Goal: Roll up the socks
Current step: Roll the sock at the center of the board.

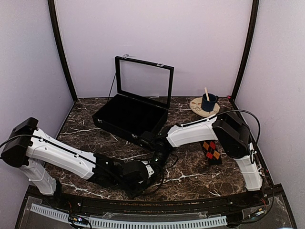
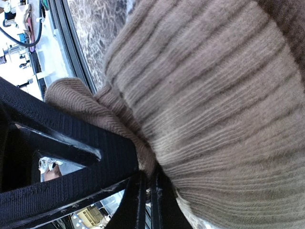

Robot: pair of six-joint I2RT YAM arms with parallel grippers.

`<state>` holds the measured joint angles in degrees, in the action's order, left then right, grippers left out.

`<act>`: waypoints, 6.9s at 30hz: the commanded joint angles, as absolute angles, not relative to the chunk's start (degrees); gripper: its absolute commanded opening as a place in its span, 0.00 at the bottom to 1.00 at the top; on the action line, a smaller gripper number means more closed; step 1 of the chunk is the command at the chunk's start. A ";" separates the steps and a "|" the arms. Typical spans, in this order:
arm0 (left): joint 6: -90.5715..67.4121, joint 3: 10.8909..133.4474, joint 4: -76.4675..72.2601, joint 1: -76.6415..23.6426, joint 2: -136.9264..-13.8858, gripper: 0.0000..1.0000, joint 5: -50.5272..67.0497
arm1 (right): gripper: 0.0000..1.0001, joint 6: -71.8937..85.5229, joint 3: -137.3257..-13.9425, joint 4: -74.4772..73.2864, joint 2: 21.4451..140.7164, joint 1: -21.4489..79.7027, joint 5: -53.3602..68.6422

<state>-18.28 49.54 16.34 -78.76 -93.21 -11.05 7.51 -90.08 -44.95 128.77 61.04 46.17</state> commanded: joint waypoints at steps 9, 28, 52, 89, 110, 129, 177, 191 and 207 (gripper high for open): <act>-23.21 47.27 30.45 -79.25 -95.00 0.29 -5.42 | 0.00 6.07 -90.15 -48.98 128.86 60.64 43.04; -29.94 45.28 34.56 -79.59 -96.64 0.28 -4.33 | 0.00 4.76 -89.91 -48.78 129.33 60.58 43.23; -32.41 41.78 26.45 -79.98 -93.33 0.26 -2.46 | 0.00 5.01 -90.08 -47.92 130.25 60.21 44.73; -34.06 39.00 24.32 -81.08 -93.55 0.00 -1.19 | 0.19 8.88 -78.89 -40.17 123.93 57.19 42.65; -32.17 36.55 16.66 -71.70 -89.56 0.00 15.29 | 0.22 12.11 -70.97 -30.85 113.88 52.75 34.30; -25.85 36.86 15.55 -57.60 -94.55 0.00 38.18 | 0.23 9.67 -55.00 -14.41 94.27 57.82 11.01; -8.21 49.31 28.96 -50.14 -106.19 0.00 48.42 | 0.32 -5.39 -67.68 -17.19 106.32 84.66 -7.60; -6.16 51.94 31.33 -49.58 -107.48 0.00 48.25 | 0.28 -5.67 -67.08 -17.24 109.02 84.64 -5.58; -9.62 51.48 29.16 -48.00 -104.04 0.13 43.85 | 0.00 -1.14 -61.76 -15.63 108.78 82.57 -2.86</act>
<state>-7.99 52.07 30.06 -49.32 -106.52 50.87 -3.51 -64.73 -14.59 108.73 83.57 -4.73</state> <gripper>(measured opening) 0.076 0.043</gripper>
